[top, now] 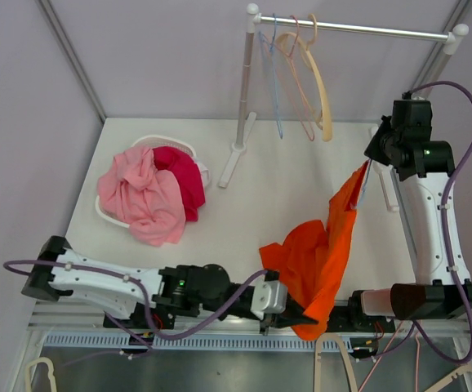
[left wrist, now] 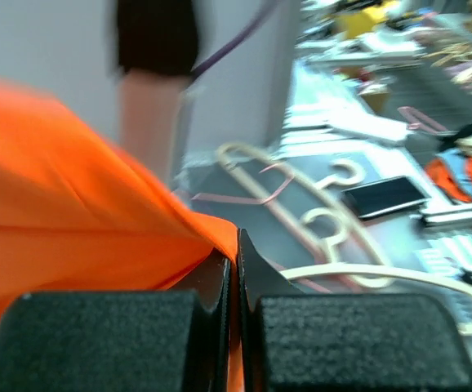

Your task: Remove the t-shirt from the hanger

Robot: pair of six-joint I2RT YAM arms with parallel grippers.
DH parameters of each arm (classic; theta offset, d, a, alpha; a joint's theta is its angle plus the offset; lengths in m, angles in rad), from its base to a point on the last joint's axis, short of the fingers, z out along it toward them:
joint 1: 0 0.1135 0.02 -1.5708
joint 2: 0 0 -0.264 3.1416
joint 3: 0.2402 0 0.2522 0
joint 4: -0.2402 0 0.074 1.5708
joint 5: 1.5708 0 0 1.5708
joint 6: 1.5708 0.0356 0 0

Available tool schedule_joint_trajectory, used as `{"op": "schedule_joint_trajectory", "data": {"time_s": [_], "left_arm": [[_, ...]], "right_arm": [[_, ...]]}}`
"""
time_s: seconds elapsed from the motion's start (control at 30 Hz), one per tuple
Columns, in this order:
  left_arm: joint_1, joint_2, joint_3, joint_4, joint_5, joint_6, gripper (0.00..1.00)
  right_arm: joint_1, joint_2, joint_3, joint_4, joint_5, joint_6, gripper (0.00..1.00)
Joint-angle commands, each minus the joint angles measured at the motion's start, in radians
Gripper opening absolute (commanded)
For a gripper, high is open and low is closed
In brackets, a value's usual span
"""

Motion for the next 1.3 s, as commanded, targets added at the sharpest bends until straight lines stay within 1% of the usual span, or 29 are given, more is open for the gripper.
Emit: {"op": "schedule_joint_trajectory", "data": {"time_s": [0.0,0.13,0.17,0.23,0.27,0.33,0.37,0.4,0.47,0.5,0.53,0.57,0.6,0.63,0.67,0.7,0.73,0.8,0.83,0.9,0.93,0.97,1.03,1.07,1.13,1.17,1.2,1.23,1.27], "left_arm": [[-0.139,-0.114,0.106,-0.145,0.097,0.061,0.01],[-0.185,-0.233,0.106,-0.179,0.083,0.109,0.01],[-0.186,-0.244,0.075,-0.179,0.069,0.101,0.01],[-0.179,-0.25,0.035,-0.167,-0.004,0.083,0.01],[-0.165,-0.227,-0.01,-0.165,-0.064,0.051,0.01],[-0.054,-0.185,-0.039,-0.153,-0.025,-0.064,0.01],[0.0,-0.125,-0.065,-0.136,0.015,-0.111,0.01],[0.099,-0.086,-0.081,-0.113,0.066,-0.209,0.01],[0.192,0.015,-0.059,-0.122,0.113,-0.288,0.01],[0.268,0.129,-0.041,-0.15,0.162,-0.326,0.0],[0.298,0.186,0.037,-0.174,0.167,-0.343,0.01],[0.327,0.243,0.065,-0.196,0.177,-0.359,0.01],[0.387,0.35,0.092,-0.197,0.199,-0.397,0.01],[0.415,0.404,0.169,-0.2,0.254,-0.426,0.01],[0.444,0.455,0.197,-0.205,0.288,-0.455,0.01],[0.499,0.504,0.246,-0.207,0.317,-0.536,0.01],[0.525,0.586,0.264,-0.2,0.397,-0.584,0.01],[0.583,0.622,0.272,-0.146,0.469,-0.667,0.01],[0.591,0.582,0.254,-0.121,0.444,-0.669,0.01],[0.593,0.482,0.182,-0.172,0.349,-0.611,0.01],[0.594,0.363,0.168,-0.211,0.262,-0.594,0.01],[0.608,0.301,0.166,-0.322,0.229,-0.562,0.01],[0.637,0.183,0.192,-0.459,0.191,-0.535,0.01],[0.66,0.082,0.241,-0.58,0.175,-0.525,0.01],[0.75,0.017,0.403,-0.691,0.18,-0.489,0.01],[0.834,-0.003,0.456,-0.785,0.213,-0.471,0.01],[0.885,0.006,0.64,-0.83,0.239,-0.465,0.01],[0.934,0.026,0.707,-0.875,0.265,-0.462,0.01],[1.038,0.082,0.775,-0.91,0.339,-0.469,0.01]], "right_arm": [[-0.007,0.024,-0.032,0.276,0.121,0.034,0.0],[-0.013,0.03,-0.03,0.291,0.159,0.031,0.0],[-0.016,0.031,-0.02,0.287,0.159,0.031,0.0],[-0.02,0.027,0.016,0.261,0.14,0.031,0.0],[-0.02,0.027,0.032,0.25,0.131,0.031,0.0],[-0.019,0.013,0.071,0.216,0.078,0.035,0.0],[-0.017,0.007,0.084,0.201,0.056,0.034,0.0],[-0.014,0.001,0.099,0.182,0.028,0.034,0.0],[-0.011,-0.027,0.131,0.13,-0.054,0.034,0.0],[-0.008,-0.034,0.138,0.116,-0.08,0.029,0.0],[0.001,-0.057,0.144,0.089,-0.099,0.028,0.0],[0.003,-0.068,0.156,0.075,-0.12,0.022,0.0],[0.007,-0.079,0.159,0.067,-0.127,0.017,0.0],[0.013,-0.106,0.161,0.07,-0.134,0.009,0.0],[0.016,-0.122,0.153,0.082,-0.177,-0.013,0.0],[0.018,-0.14,0.139,0.102,-0.194,-0.026,0.0],[0.023,-0.162,0.119,0.128,-0.206,-0.035,0.0],[0.024,-0.228,0.031,0.239,-0.213,-0.041,0.0],[0.026,-0.249,-0.005,0.28,-0.213,-0.04,0.0],[0.026,-0.304,-0.106,0.4,-0.205,-0.037,0.0],[0.026,-0.312,-0.129,0.426,-0.205,-0.041,0.0],[0.027,-0.323,-0.152,0.487,-0.208,-0.05,0.0],[0.027,-0.318,-0.192,0.532,-0.225,-0.073,0.0],[0.027,-0.309,-0.198,0.552,-0.239,-0.089,0.0],[0.029,-0.274,-0.217,0.628,-0.306,-0.135,0.0],[0.027,-0.262,-0.215,0.647,-0.311,-0.132,0.0],[0.026,-0.234,-0.212,0.665,-0.315,-0.132,0.0],[0.026,-0.222,-0.209,0.713,-0.335,-0.136,0.0],[0.027,-0.205,-0.2,0.731,-0.34,-0.135,0.0]]}}
